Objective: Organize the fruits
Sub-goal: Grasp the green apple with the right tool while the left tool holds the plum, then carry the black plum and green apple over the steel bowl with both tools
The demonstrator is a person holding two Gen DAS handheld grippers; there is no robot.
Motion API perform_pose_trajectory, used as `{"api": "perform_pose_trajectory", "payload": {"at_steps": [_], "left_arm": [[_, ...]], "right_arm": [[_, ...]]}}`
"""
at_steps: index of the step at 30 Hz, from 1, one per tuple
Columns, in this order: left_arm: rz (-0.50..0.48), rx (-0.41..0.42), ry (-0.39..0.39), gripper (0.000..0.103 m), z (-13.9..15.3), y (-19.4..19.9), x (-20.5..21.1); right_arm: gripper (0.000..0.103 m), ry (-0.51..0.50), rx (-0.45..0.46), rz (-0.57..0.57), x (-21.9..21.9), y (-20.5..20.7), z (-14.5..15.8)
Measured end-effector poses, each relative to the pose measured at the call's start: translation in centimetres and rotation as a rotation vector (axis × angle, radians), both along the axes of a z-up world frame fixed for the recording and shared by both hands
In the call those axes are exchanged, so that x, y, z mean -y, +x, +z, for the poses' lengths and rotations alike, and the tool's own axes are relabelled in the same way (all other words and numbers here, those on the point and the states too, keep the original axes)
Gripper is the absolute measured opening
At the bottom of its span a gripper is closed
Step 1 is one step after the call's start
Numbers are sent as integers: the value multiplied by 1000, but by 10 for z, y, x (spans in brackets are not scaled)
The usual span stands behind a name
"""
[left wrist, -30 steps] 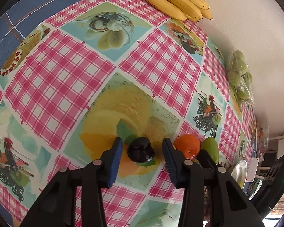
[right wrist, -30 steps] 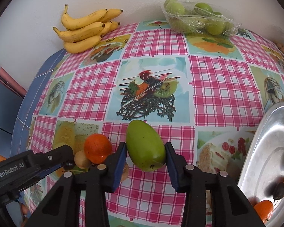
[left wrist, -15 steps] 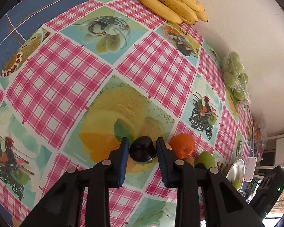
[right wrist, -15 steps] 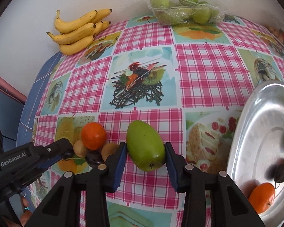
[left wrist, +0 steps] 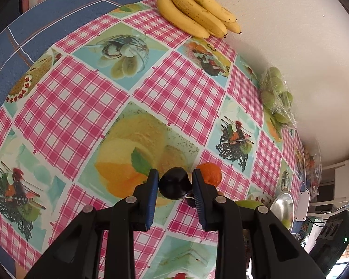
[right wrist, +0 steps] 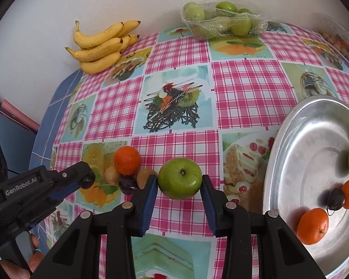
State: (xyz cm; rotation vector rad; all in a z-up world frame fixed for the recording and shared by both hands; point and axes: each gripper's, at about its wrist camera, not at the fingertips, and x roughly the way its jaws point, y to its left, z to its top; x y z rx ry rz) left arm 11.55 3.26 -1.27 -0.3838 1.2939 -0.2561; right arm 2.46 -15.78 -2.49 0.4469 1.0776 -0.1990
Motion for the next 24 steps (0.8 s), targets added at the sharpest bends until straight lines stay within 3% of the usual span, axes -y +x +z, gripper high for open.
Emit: {"api": "perform_pose_trajectory", "payload": {"at_steps": [12, 24], "left_arm": [[-52, 50, 2, 30, 15, -9, 13], [-74, 71, 6, 30, 23, -16, 25]], "right_arm": [[40, -6, 67, -23, -1, -26, 34], [40, -17, 51, -68, 15, -51, 42]]}}
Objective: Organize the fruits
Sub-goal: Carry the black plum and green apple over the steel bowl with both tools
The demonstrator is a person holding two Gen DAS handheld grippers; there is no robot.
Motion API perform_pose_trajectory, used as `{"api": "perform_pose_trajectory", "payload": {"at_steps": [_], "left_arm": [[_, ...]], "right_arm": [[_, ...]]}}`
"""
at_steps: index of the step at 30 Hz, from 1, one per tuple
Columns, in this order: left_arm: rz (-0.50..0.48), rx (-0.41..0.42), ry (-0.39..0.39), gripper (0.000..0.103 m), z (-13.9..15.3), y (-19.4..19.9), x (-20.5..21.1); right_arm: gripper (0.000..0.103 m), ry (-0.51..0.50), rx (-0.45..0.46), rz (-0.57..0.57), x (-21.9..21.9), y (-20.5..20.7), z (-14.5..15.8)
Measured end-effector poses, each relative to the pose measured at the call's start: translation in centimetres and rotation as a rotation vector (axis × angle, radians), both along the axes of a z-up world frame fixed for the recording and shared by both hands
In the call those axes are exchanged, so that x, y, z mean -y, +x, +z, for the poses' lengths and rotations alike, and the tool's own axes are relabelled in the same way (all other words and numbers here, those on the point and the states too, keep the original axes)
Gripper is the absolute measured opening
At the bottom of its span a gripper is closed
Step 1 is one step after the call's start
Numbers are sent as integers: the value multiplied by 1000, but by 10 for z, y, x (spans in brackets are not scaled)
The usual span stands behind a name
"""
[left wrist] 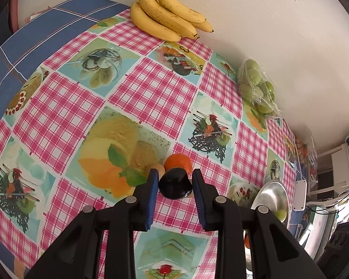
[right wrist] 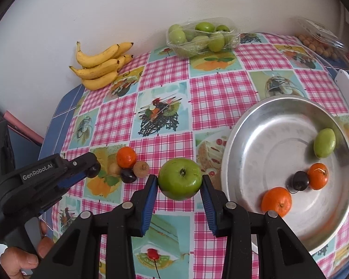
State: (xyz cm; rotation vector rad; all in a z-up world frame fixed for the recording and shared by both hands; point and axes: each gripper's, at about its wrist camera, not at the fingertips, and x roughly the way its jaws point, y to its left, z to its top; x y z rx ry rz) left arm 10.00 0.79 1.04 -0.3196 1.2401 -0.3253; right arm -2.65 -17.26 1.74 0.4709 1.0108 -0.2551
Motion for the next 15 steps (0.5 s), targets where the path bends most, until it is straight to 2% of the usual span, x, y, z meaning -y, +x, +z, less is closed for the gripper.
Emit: {"api": "perform_pose_trajectory", "payload": {"at_steps": [15], "left_arm": [[-50, 21, 48, 30, 4, -11, 26]], "right_arm": [[40, 27, 14, -61, 32, -12, 4]]}}
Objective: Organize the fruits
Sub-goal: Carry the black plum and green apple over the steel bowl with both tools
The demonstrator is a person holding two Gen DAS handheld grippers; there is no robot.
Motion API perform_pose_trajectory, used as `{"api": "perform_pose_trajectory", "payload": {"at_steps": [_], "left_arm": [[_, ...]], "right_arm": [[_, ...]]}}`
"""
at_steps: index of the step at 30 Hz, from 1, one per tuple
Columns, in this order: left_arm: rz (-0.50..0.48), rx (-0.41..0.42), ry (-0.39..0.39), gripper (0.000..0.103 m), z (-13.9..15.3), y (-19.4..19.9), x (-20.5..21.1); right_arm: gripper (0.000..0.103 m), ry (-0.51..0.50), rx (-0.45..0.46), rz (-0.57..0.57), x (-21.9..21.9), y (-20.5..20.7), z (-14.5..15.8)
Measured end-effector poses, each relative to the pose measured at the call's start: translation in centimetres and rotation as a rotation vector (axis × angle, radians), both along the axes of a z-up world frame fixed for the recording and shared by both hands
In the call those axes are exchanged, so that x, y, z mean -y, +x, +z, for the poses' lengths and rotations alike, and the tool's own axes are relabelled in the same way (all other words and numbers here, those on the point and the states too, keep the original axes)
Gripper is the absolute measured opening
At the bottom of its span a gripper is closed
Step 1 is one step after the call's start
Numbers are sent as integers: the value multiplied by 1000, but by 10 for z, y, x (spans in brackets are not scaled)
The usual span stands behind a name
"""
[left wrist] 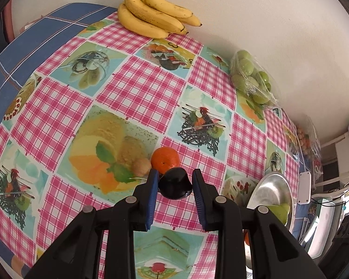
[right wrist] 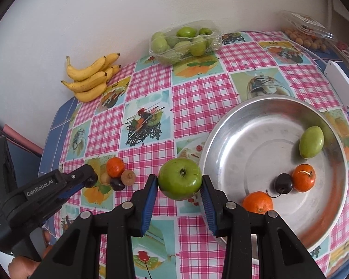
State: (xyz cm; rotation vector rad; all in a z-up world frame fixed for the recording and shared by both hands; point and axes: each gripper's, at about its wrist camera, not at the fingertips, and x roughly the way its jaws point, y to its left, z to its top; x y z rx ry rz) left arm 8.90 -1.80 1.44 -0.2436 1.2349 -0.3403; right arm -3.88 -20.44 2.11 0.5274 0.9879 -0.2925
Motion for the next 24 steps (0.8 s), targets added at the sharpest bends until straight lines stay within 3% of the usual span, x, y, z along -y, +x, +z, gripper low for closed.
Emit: {"api": "perform_pose_trajectory", "payload": {"at_steps": [24], "left_arm": [[-383, 35, 62, 31, -3, -69, 126]], "right_arm": [[41, 49, -35, -267, 88, -43, -15]]}}
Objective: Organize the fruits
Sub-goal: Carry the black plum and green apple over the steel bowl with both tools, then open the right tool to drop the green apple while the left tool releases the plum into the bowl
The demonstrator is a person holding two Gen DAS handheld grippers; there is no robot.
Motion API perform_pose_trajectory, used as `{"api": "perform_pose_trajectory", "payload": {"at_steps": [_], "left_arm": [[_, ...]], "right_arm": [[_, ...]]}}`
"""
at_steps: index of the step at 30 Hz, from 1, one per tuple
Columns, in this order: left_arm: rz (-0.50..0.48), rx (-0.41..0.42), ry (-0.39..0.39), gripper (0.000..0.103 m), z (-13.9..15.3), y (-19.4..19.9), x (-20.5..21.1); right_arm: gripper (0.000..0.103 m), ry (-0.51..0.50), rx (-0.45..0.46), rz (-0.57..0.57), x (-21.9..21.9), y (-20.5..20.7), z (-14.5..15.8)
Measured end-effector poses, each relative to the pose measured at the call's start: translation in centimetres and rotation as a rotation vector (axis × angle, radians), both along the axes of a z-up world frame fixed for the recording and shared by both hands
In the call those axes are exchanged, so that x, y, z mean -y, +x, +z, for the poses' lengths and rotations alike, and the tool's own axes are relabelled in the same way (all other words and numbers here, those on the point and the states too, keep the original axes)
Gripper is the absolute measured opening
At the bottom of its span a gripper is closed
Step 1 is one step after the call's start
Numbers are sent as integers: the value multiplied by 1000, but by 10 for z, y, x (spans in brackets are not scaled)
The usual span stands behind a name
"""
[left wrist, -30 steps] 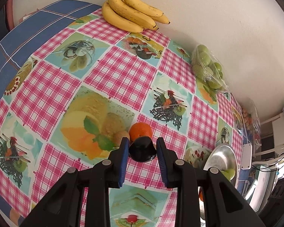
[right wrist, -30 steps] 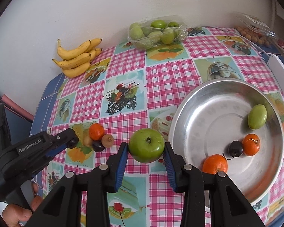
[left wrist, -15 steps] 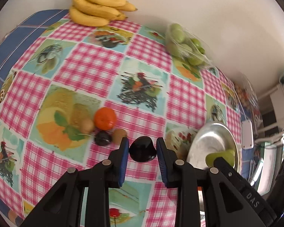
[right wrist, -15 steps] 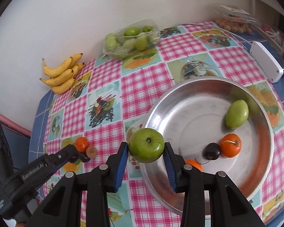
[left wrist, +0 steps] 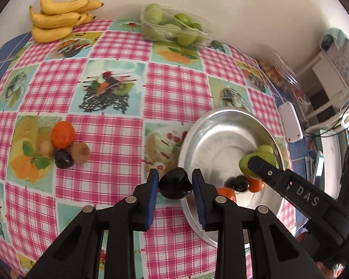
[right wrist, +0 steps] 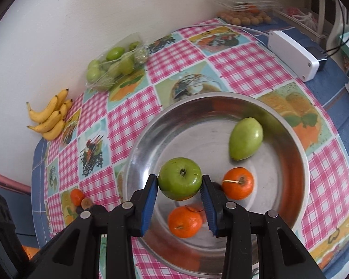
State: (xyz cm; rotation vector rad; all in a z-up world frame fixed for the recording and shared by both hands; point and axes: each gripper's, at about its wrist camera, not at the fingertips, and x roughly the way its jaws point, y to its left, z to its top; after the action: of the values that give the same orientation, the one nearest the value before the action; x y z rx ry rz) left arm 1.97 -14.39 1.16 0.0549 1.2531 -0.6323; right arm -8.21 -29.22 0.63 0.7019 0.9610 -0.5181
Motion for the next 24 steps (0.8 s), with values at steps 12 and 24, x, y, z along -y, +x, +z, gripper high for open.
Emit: {"api": "perform_pose_trajectory", "payload": {"at_steps": [12, 24], "left_arm": [[-90, 30, 23, 31, -10, -14, 32], [-129, 44, 36, 31, -20, -17, 46]], "right_arm": [[41, 15, -30, -51, 20, -10, -11], [41, 13, -39, -47, 19, -8, -13]]}}
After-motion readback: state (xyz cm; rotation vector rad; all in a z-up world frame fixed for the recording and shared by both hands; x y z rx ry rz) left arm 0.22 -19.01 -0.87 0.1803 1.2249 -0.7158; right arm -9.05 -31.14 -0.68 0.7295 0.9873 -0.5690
